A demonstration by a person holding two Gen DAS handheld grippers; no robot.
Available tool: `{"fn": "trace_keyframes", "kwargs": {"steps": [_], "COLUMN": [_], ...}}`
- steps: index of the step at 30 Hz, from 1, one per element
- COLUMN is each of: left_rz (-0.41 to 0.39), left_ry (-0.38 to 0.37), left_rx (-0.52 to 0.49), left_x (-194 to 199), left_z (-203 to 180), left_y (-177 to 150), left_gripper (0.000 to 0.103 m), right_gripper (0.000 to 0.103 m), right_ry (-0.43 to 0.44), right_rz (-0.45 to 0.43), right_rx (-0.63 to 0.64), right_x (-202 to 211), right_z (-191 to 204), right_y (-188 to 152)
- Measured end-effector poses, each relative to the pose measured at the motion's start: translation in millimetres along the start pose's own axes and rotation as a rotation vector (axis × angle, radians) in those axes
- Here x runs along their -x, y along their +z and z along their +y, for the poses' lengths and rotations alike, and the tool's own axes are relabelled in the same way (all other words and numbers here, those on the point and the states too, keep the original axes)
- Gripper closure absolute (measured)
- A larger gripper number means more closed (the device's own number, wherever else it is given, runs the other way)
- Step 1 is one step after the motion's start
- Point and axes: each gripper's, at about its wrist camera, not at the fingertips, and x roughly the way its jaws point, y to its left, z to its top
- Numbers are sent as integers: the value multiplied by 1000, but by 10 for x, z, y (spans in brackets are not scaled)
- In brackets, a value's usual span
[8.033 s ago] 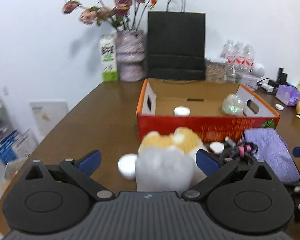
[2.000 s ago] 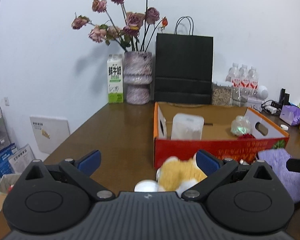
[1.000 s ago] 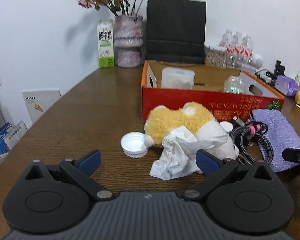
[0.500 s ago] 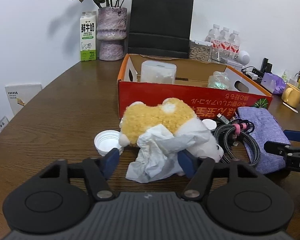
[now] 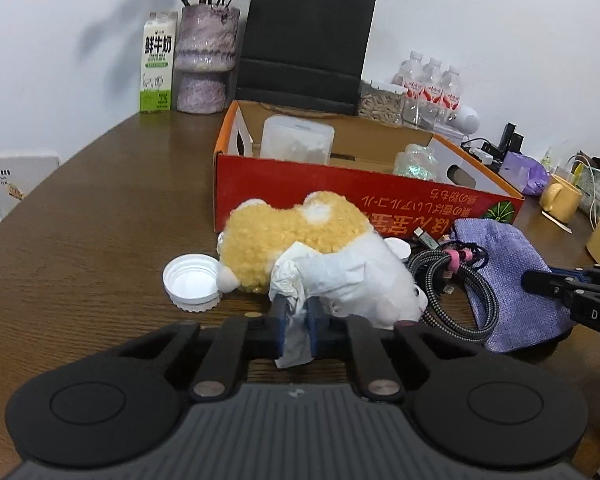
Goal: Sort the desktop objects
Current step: 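Grasp the white tissue with the left tool while the right tool grasps the purple pouch, then drop tissue and purple pouch into the cardboard box, opening both tools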
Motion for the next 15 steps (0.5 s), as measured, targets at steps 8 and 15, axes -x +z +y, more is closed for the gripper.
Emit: {"fn": "trace_keyframes", "kwargs": {"steps": [8, 15], "left_rz": [-76, -130], "left_ry": [3, 3], "left_rx": [-8, -32], "left_x": [229, 380], "left_z": [-23, -91], "left_y": [59, 167], "left_gripper": [93, 93], "right_gripper": [98, 98], "right_ry": [16, 5], "right_rz": [-57, -124], "right_rx": [-32, -51], "right_x": [179, 369], "right_z": [-1, -36], "right_y": [63, 156]}}
